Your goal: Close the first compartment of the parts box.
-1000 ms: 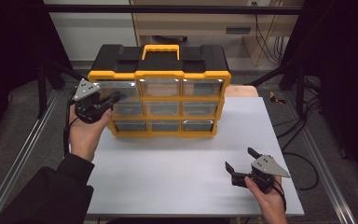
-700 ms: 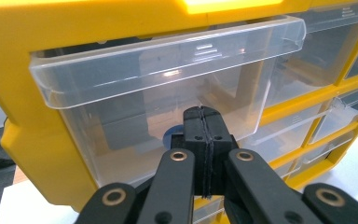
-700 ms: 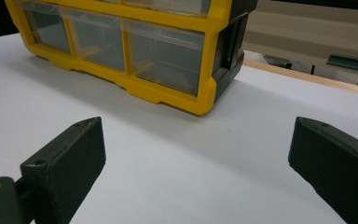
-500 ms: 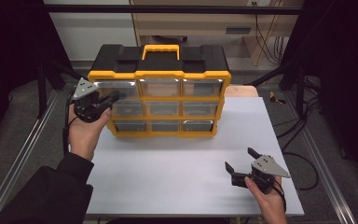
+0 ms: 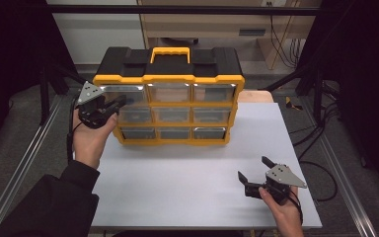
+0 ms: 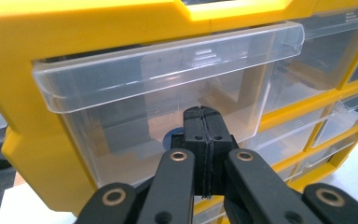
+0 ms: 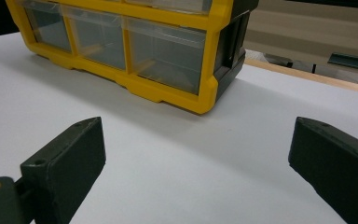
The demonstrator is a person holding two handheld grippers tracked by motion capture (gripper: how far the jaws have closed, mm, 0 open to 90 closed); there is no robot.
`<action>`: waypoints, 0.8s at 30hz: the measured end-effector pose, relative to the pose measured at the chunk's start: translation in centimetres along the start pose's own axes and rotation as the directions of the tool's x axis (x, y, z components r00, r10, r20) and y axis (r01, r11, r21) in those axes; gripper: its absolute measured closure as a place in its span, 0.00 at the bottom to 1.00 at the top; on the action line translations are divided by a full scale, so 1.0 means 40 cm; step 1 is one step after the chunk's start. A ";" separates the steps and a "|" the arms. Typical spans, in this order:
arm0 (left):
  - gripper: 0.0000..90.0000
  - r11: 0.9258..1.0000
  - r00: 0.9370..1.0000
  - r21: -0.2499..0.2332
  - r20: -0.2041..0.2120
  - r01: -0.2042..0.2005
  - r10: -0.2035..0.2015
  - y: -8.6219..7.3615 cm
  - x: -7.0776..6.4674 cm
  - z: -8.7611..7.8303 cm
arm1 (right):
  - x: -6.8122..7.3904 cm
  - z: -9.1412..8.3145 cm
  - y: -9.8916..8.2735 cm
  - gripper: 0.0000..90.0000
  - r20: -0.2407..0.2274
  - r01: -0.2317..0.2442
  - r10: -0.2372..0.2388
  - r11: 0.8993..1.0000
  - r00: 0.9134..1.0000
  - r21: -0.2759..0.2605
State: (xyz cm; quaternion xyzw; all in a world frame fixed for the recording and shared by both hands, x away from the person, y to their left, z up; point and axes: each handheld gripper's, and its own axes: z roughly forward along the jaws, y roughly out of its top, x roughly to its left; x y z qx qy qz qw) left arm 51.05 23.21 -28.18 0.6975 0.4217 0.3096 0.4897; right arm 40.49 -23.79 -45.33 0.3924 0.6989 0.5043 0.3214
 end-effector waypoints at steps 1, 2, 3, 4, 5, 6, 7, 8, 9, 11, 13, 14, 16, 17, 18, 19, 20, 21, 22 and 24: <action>0.99 1.000 1.000 0.001 -0.001 -0.001 0.001 0.001 0.000 0.001 | 0.000 0.000 0.000 0.04 0.000 0.000 0.000 1.000 1.000 0.000; 0.99 1.000 1.000 0.001 -0.002 -0.002 0.002 0.002 0.000 0.001 | 0.000 0.000 0.000 0.04 -0.001 0.001 -0.001 1.000 1.000 -0.002; 0.99 1.000 1.000 0.002 -0.002 -0.002 0.002 0.003 0.001 0.002 | 0.000 0.000 0.000 0.04 0.000 0.001 -0.001 1.000 1.000 -0.002; 0.99 1.000 1.000 0.001 -0.002 -0.001 0.001 0.003 0.001 0.002 | -0.001 0.000 0.000 0.04 0.000 0.001 -0.001 1.000 1.000 -0.002; 0.99 1.000 1.000 0.001 -0.002 -0.001 0.001 0.004 0.001 0.003 | -0.001 -0.001 0.000 0.04 0.001 -0.001 0.001 1.000 1.000 -0.002; 0.99 1.000 1.000 0.001 -0.003 -0.001 0.001 0.004 0.001 0.003 | -0.001 -0.001 0.000 0.04 0.001 0.000 0.000 1.000 1.000 -0.002; 0.99 1.000 1.000 0.002 -0.004 -0.002 0.002 0.005 0.001 0.004 | -0.001 -0.001 0.000 0.04 0.001 0.000 0.000 1.000 1.000 -0.002; 0.99 1.000 1.000 0.001 -0.005 -0.003 0.003 0.005 0.001 0.004 | -0.001 -0.001 0.000 0.04 0.000 0.000 0.000 1.000 1.000 -0.002; 0.99 1.000 1.000 0.002 -0.006 -0.003 0.003 0.005 0.001 0.005 | -0.001 -0.001 0.000 0.04 0.000 0.000 0.000 1.000 1.000 -0.002; 0.99 1.000 1.000 0.002 -0.009 -0.002 0.002 0.005 0.001 0.005 | 0.000 -0.001 0.000 0.04 0.000 0.003 -0.003 1.000 1.000 -0.001; 0.99 1.000 1.000 0.002 -0.011 0.000 0.000 0.005 0.001 0.006 | 0.000 -0.001 -0.001 0.04 0.000 0.002 -0.002 1.000 1.000 0.001; 0.99 1.000 1.000 0.002 -0.011 0.000 0.000 0.006 0.001 0.006 | 0.000 -0.002 -0.001 0.04 0.000 0.002 -0.002 1.000 1.000 0.002; 0.99 1.000 1.000 0.002 -0.013 0.001 -0.001 0.006 0.001 0.008 | 0.000 -0.002 -0.001 0.04 0.000 0.000 0.000 1.000 1.000 0.001; 0.99 1.000 1.000 0.002 -0.014 0.001 -0.001 0.006 0.001 0.008 | 0.000 -0.002 0.000 0.04 0.001 0.001 -0.001 1.000 1.000 0.000; 0.99 1.000 1.000 0.001 -0.014 0.002 -0.002 0.006 0.001 0.009 | 0.001 -0.003 0.000 0.04 -0.002 -0.004 0.004 1.000 1.000 0.003; 0.99 1.000 1.000 0.002 -0.015 0.002 -0.001 0.007 0.001 0.010 | 0.000 -0.002 -0.001 0.04 0.002 -0.001 0.001 1.000 1.000 0.002; 0.99 1.000 1.000 0.002 -0.015 0.002 -0.002 0.007 0.001 0.011 | 0.001 -0.003 -0.001 0.04 0.001 -0.002 0.002 1.000 1.000 0.002; 0.99 1.000 1.000 0.001 -0.016 0.003 -0.003 0.008 0.001 0.013 | 0.000 -0.002 -0.001 0.04 0.002 -0.001 0.001 1.000 1.000 0.003; 0.99 1.000 1.000 0.000 -0.017 0.004 -0.004 0.008 0.001 0.014 | 0.000 -0.002 -0.001 0.04 0.001 0.002 -0.002 1.000 1.000 0.000; 0.99 1.000 1.000 -0.001 -0.018 0.006 -0.006 0.009 0.001 0.016 | -0.001 -0.002 -0.001 0.04 0.001 0.002 -0.002 1.000 1.000 0.001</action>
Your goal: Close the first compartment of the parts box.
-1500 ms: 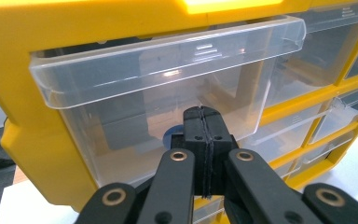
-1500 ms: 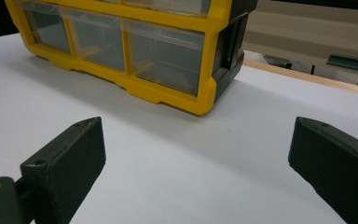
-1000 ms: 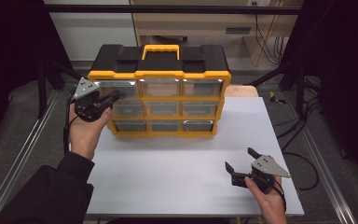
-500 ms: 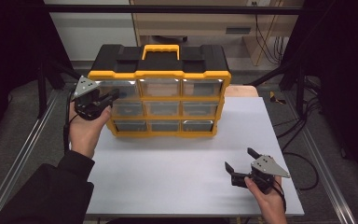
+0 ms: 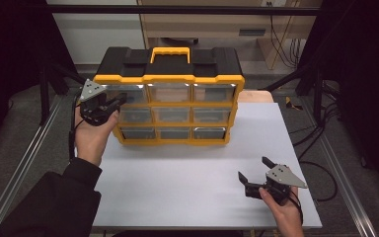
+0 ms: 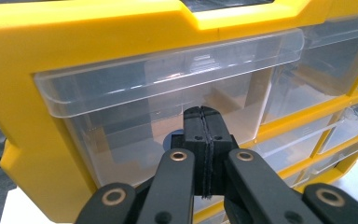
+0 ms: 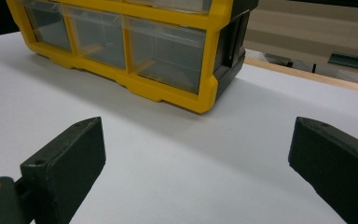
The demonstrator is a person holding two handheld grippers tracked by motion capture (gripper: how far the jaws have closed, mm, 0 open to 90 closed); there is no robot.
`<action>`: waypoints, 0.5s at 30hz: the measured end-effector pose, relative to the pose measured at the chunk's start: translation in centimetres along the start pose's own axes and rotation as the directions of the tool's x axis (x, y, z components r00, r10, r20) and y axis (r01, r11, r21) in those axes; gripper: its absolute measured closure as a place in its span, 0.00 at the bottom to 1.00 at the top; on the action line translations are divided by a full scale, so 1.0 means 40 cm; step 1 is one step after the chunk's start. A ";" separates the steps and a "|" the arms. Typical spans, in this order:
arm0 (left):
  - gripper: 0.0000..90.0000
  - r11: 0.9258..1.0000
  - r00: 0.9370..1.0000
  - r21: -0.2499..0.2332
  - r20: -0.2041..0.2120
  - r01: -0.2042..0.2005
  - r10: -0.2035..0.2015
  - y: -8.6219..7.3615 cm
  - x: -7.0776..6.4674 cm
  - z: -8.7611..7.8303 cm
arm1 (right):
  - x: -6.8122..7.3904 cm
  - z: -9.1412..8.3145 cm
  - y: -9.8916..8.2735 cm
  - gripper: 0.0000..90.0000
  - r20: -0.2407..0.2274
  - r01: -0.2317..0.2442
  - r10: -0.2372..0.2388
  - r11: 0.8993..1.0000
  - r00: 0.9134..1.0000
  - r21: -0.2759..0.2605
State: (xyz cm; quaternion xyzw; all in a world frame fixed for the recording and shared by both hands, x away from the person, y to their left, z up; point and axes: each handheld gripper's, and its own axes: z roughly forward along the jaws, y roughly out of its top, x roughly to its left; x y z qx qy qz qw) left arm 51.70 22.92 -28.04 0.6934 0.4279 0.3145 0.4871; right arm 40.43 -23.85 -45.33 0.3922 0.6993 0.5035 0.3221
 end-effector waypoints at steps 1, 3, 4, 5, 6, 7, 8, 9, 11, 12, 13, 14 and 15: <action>0.99 1.000 1.000 0.000 -0.001 0.000 0.000 0.000 0.000 0.001 | 0.000 0.000 0.000 0.04 0.000 -0.001 0.001 1.000 1.000 0.001; 0.99 1.000 1.000 0.000 -0.002 0.000 0.000 0.001 0.000 0.001 | 0.000 0.000 0.000 0.04 0.001 -0.001 0.001 1.000 1.000 0.001; 0.99 1.000 1.000 0.000 -0.003 -0.001 0.001 0.001 0.000 0.002 | 0.000 -0.001 -0.001 0.04 0.001 -0.004 0.004 1.000 1.000 0.002; 0.99 1.000 1.000 0.000 -0.003 -0.001 0.001 0.001 0.000 0.003 | 0.000 0.000 -0.001 0.04 -0.001 -0.001 0.001 1.000 1.000 0.003; 0.99 1.000 1.000 0.000 -0.004 -0.002 0.002 0.001 0.001 0.003 | 0.000 0.000 -0.001 0.04 -0.003 0.002 -0.002 1.000 1.000 0.003; 0.99 1.000 1.000 0.000 -0.004 -0.002 0.002 0.001 0.001 0.004 | 0.000 0.000 -0.001 0.04 -0.003 0.002 -0.002 1.000 1.000 0.004; 0.99 1.000 1.000 0.000 -0.004 0.000 0.000 0.002 0.001 0.005 | 0.000 0.000 -0.001 0.04 -0.003 0.002 -0.002 1.000 1.000 0.003; 0.99 1.000 1.000 -0.001 -0.004 0.001 -0.001 0.002 0.001 0.005 | 0.000 0.000 -0.001 0.05 -0.004 0.001 -0.001 1.000 1.000 0.003; 0.99 1.000 1.000 -0.004 -0.004 0.004 -0.004 0.002 0.001 0.007 | 0.000 0.000 -0.001 0.04 -0.004 0.001 -0.001 1.000 1.000 0.002; 0.99 1.000 1.000 -0.005 -0.004 0.002 -0.002 0.002 0.001 0.008 | 0.001 -0.001 -0.001 0.04 -0.003 -0.004 0.004 1.000 1.000 0.003; 0.99 1.000 1.000 -0.005 -0.004 0.001 -0.001 0.003 0.001 0.008 | 0.001 -0.002 0.000 0.05 -0.005 -0.007 0.007 1.000 1.000 0.003; 0.99 1.000 1.000 -0.005 -0.003 0.001 -0.002 0.003 0.000 0.009 | 0.001 -0.002 0.000 0.04 -0.004 -0.007 0.007 1.000 1.000 0.002; 0.99 1.000 1.000 -0.005 -0.003 0.001 -0.001 0.004 -0.001 0.010 | 0.001 -0.002 0.000 0.05 -0.003 -0.007 0.007 1.000 1.000 0.002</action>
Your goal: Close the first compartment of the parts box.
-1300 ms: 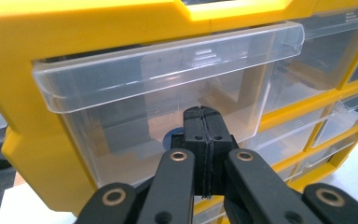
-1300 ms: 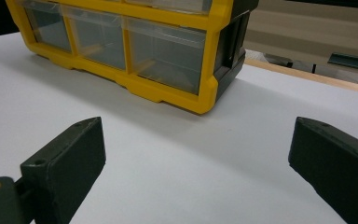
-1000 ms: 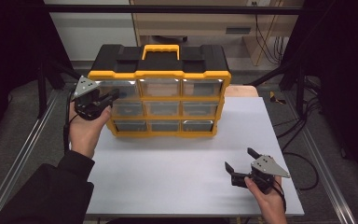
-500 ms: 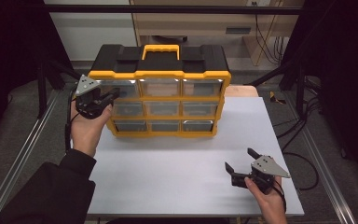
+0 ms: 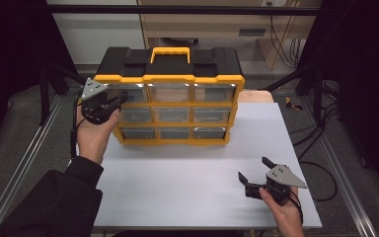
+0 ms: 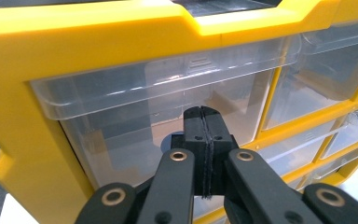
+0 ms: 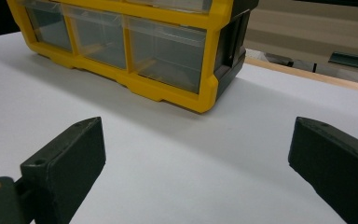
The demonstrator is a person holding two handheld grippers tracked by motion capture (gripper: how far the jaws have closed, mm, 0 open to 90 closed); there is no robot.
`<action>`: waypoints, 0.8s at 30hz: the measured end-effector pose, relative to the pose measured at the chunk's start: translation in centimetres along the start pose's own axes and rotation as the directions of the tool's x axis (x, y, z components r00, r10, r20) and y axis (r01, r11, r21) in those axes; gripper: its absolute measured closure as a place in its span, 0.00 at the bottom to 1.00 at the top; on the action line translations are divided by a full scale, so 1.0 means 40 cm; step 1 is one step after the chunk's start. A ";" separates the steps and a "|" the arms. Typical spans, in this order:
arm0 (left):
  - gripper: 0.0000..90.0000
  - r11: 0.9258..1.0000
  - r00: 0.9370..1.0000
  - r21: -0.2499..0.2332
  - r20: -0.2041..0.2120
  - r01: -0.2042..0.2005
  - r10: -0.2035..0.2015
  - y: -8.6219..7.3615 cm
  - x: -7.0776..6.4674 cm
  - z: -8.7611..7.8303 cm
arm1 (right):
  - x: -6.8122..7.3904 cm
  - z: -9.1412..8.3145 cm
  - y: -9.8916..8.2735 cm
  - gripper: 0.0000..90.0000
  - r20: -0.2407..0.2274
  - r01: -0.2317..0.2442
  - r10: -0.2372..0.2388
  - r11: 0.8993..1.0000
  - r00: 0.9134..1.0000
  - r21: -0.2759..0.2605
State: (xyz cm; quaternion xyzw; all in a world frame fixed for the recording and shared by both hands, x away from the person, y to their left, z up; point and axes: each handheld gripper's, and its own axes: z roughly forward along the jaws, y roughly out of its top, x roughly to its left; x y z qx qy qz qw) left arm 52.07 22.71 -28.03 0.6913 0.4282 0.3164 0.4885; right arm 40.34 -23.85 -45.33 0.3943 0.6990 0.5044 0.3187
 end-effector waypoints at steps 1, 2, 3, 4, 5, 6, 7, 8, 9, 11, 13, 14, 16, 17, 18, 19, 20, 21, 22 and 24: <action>0.99 1.000 1.000 0.000 0.000 0.001 -0.001 0.001 0.000 0.001 | -0.001 0.000 0.000 0.05 0.002 0.002 -0.002 1.000 1.000 0.000; 0.99 1.000 1.000 -0.001 -0.003 -0.001 0.001 0.002 -0.001 0.001 | -0.001 0.000 0.000 0.04 0.003 0.001 -0.001 1.000 1.000 0.001; 0.99 1.000 1.000 -0.001 -0.003 -0.001 0.001 0.002 -0.001 0.002 | -0.001 0.000 0.000 0.05 0.003 0.002 -0.002 1.000 1.000 -0.001; 0.99 1.000 1.000 -0.001 -0.003 -0.001 0.001 0.003 -0.001 0.003 | -0.001 0.000 0.000 0.05 0.003 0.001 -0.001 1.000 1.000 -0.001; 0.99 1.000 1.000 -0.001 -0.004 -0.004 0.004 0.003 -0.002 0.004 | -0.001 -0.001 0.000 0.05 0.001 -0.001 0.001 1.000 1.000 -0.001; 0.99 1.000 1.000 0.000 -0.004 -0.004 0.004 0.004 -0.002 0.005 | -0.001 -0.001 0.000 0.05 0.002 -0.001 0.001 1.000 1.000 0.000; 0.99 1.000 1.000 0.000 -0.005 -0.003 0.003 0.004 -0.002 0.006 | -0.001 -0.001 0.000 0.05 0.001 -0.001 0.001 1.000 1.000 0.000; 0.99 1.000 1.000 0.000 -0.004 -0.004 0.004 0.005 -0.003 0.007 | -0.001 -0.001 0.000 0.05 0.000 -0.001 0.001 1.000 1.000 -0.001; 0.99 1.000 1.000 0.000 -0.005 -0.004 0.004 0.005 -0.003 0.007 | -0.001 -0.001 0.000 0.05 0.000 0.001 -0.001 1.000 1.000 -0.002; 0.99 1.000 1.000 -0.001 -0.004 -0.003 0.003 0.005 -0.004 0.008 | -0.002 -0.001 0.000 0.04 0.001 0.003 -0.003 1.000 1.000 -0.004; 0.99 1.000 1.000 0.000 -0.003 -0.007 0.007 0.006 -0.006 0.010 | -0.002 -0.001 0.000 0.04 0.000 0.002 -0.002 1.000 1.000 -0.004; 0.99 1.000 1.000 0.000 -0.003 -0.006 0.006 0.006 -0.006 0.011 | -0.002 -0.002 0.000 0.04 -0.002 -0.002 0.002 1.000 1.000 -0.001; 0.99 1.000 1.000 -0.001 -0.005 -0.006 0.006 0.006 -0.008 0.013 | -0.002 -0.001 0.000 0.05 0.002 0.003 -0.003 1.000 1.000 -0.005; 0.99 1.000 1.000 -0.002 -0.006 -0.006 0.006 0.006 -0.008 0.014 | -0.001 -0.002 0.001 0.05 0.002 0.002 -0.002 1.000 1.000 -0.005; 0.99 1.000 1.000 -0.003 -0.008 -0.005 0.005 0.006 -0.007 0.014 | -0.001 -0.002 0.001 0.05 0.002 -0.001 0.001 1.000 1.000 -0.003; 0.99 1.000 1.000 -0.004 -0.008 -0.005 0.005 0.005 -0.007 0.015 | 0.000 -0.003 0.001 0.05 -0.001 -0.004 0.004 1.000 1.000 -0.003; 0.99 1.000 1.000 -0.003 -0.007 -0.005 0.005 0.005 -0.008 0.016 | -0.002 -0.003 0.001 0.04 -0.002 0.002 -0.002 1.000 1.000 -0.007; 0.99 1.000 1.000 -0.003 -0.007 -0.006 0.006 0.006 -0.008 0.016 | -0.002 -0.003 0.001 0.04 0.001 0.004 -0.004 1.000 1.000 -0.010; 0.99 1.000 1.000 -0.004 -0.007 -0.007 0.007 0.006 -0.008 0.016 | -0.003 -0.002 0.001 0.04 0.001 0.003 -0.003 1.000 1.000 -0.010; 0.99 1.000 1.000 -0.004 -0.006 -0.006 0.006 0.006 -0.009 0.017 | -0.002 -0.002 0.000 0.04 0.000 0.001 -0.001 1.000 1.000 -0.006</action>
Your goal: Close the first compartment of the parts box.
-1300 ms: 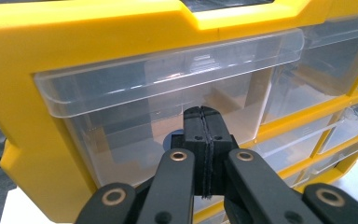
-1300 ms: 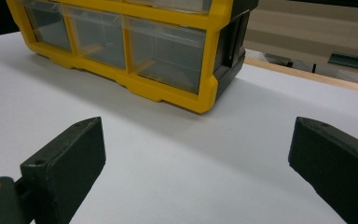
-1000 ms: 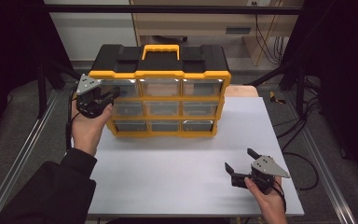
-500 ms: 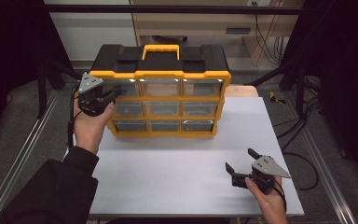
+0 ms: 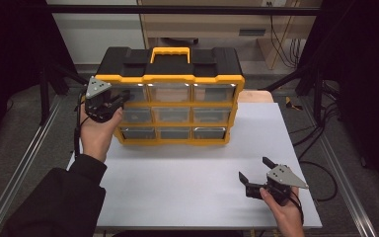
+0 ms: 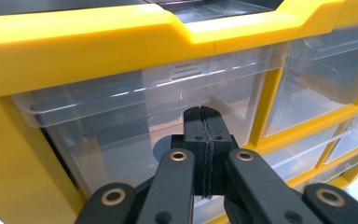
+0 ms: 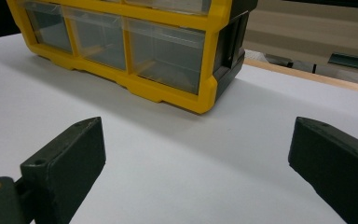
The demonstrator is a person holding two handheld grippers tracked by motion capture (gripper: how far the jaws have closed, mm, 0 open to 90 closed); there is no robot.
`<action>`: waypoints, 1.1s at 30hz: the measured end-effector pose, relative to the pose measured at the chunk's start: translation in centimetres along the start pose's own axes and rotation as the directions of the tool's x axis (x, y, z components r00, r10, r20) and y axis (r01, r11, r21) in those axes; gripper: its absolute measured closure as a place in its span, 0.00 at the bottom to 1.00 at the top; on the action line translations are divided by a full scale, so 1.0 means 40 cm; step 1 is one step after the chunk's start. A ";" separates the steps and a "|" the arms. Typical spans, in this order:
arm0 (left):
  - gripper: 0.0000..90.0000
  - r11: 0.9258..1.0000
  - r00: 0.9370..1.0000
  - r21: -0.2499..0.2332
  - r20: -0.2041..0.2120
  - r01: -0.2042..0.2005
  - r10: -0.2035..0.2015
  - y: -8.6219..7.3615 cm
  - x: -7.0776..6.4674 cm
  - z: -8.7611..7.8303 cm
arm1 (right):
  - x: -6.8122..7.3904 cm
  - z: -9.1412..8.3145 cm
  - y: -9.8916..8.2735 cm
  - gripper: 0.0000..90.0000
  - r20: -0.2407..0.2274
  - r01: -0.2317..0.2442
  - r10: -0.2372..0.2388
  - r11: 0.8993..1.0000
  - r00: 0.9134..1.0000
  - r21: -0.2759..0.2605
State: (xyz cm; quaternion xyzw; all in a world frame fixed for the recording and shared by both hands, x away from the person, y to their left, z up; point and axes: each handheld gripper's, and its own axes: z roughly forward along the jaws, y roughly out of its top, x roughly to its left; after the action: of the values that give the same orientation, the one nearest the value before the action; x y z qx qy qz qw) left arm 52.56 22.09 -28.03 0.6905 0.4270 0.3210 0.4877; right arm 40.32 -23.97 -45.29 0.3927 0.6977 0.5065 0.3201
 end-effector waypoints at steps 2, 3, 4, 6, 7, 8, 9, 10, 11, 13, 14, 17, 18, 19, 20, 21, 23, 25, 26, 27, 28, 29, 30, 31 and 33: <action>0.99 1.000 1.000 -0.001 0.000 0.000 0.000 0.000 -0.001 0.000 | 0.000 0.000 0.001 0.05 0.000 0.002 -0.002 1.000 1.000 -0.002; 0.99 1.000 1.000 -0.002 0.001 0.001 -0.001 0.000 -0.001 0.001 | 0.000 -0.001 0.001 0.04 -0.002 0.000 0.000 1.000 1.000 -0.002; 0.99 1.000 1.000 -0.002 0.002 0.001 -0.001 0.000 -0.002 0.001 | 0.000 -0.001 0.001 0.05 -0.002 0.001 -0.001 1.000 1.000 -0.002; 0.99 1.000 1.000 -0.002 0.002 0.002 -0.002 0.000 -0.003 0.001 | 0.000 -0.001 0.001 0.05 -0.001 0.004 -0.004 1.000 1.000 -0.004; 0.99 1.000 1.000 -0.003 0.002 0.001 -0.001 0.000 -0.003 0.002 | 0.000 0.000 0.001 0.04 0.000 0.002 -0.002 1.000 1.000 -0.004; 0.99 1.000 1.000 -0.002 0.002 0.002 -0.002 0.000 -0.003 0.002 | 0.001 -0.001 0.001 0.05 -0.002 -0.001 0.001 1.000 1.000 -0.003; 0.99 1.000 1.000 -0.003 0.003 0.003 -0.003 0.000 -0.003 0.002 | 0.002 -0.002 0.001 0.05 -0.004 -0.005 0.005 1.000 1.000 0.001; 0.99 1.000 1.000 -0.004 0.003 0.002 -0.002 0.000 -0.003 0.002 | 0.001 -0.001 0.001 0.05 -0.003 -0.001 0.001 1.000 1.000 0.000; 0.99 1.000 1.000 -0.004 0.004 0.002 -0.002 0.000 -0.004 0.002 | 0.001 -0.001 0.001 0.05 -0.003 -0.001 0.001 1.000 1.000 0.000; 0.99 1.000 1.000 -0.004 0.008 0.002 -0.002 0.000 -0.005 0.003 | 0.002 -0.002 0.001 0.05 -0.004 -0.005 0.005 1.000 1.000 0.001; 0.99 1.000 1.000 -0.004 0.010 0.003 -0.003 0.000 -0.004 0.004 | 0.000 -0.001 0.001 0.05 -0.001 0.002 -0.002 1.000 1.000 -0.003; 0.99 1.000 1.000 -0.003 0.013 0.001 0.000 0.000 -0.005 0.004 | 0.001 -0.001 0.002 0.05 -0.005 -0.002 0.002 1.000 1.000 -0.002; 0.99 1.000 1.000 -0.003 0.014 0.001 -0.001 0.000 -0.005 0.005 | 0.002 -0.001 0.002 0.05 -0.005 -0.002 0.002 1.000 1.000 -0.001; 0.99 1.000 1.000 -0.003 0.014 0.001 -0.001 -0.001 -0.005 0.005 | 0.001 -0.001 0.001 0.05 -0.005 0.002 -0.002 1.000 1.000 -0.002; 0.99 1.000 1.000 -0.003 0.013 0.001 -0.001 -0.001 -0.005 0.005 | 0.001 -0.001 0.001 0.05 -0.006 0.001 -0.001 1.000 1.000 -0.002; 0.99 1.000 1.000 -0.003 0.013 0.001 -0.001 -0.001 -0.005 0.005 | 0.000 -0.001 0.001 0.05 -0.002 0.004 -0.004 1.000 1.000 -0.004; 0.99 1.000 1.000 -0.002 0.013 -0.001 0.001 -0.001 -0.006 0.005 | 0.000 -0.001 0.001 0.05 -0.002 0.000 -0.001 1.000 1.000 -0.004; 0.99 1.000 1.000 -0.001 0.014 -0.003 0.003 -0.002 -0.007 0.006 | 0.001 -0.001 0.002 0.05 -0.004 -0.003 0.003 1.000 1.000 -0.006; 0.99 1.000 1.000 -0.001 0.015 -0.001 0.001 -0.002 -0.007 0.006 | 0.001 -0.002 0.002 0.05 -0.004 -0.005 0.005 1.000 1.000 -0.005; 0.99 1.000 1.000 -0.002 0.016 0.003 -0.003 -0.004 -0.007 0.006 | 0.001 -0.001 0.002 0.05 -0.004 -0.004 0.004 1.000 1.000 -0.006; 0.99 1.000 1.000 -0.002 0.017 0.005 -0.005 -0.005 -0.007 0.006 | 0.000 -0.001 0.002 0.05 -0.002 0.000 0.000 1.000 1.000 -0.005; 0.99 1.000 1.000 -0.003 0.019 0.007 -0.007 -0.007 -0.007 0.005 | 0.000 -0.001 0.002 0.04 -0.001 0.000 0.000 1.000 1.000 -0.005; 0.99 1.000 1.000 -0.003 0.020 0.008 -0.008 -0.008 -0.007 0.005 | 0.001 -0.001 0.002 0.04 -0.004 -0.004 0.004 1.000 1.000 -0.007; 0.99 1.000 1.000 -0.004 0.021 0.008 -0.008 -0.011 -0.007 0.004 | 0.001 -0.001 0.002 0.04 -0.003 -0.003 0.003 1.000 1.000 -0.007; 0.99 1.000 1.000 -0.005 0.023 0.009 -0.009 -0.015 -0.007 0.003 | 0.000 -0.001 0.002 0.05 -0.001 -0.002 0.002 1.000 1.000 -0.005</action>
State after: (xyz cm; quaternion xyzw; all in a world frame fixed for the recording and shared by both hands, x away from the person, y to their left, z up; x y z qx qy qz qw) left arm 52.39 21.89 -28.63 0.6912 0.4236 0.3121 0.4955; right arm 40.27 -23.97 -45.21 0.3923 0.6961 0.5088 0.3205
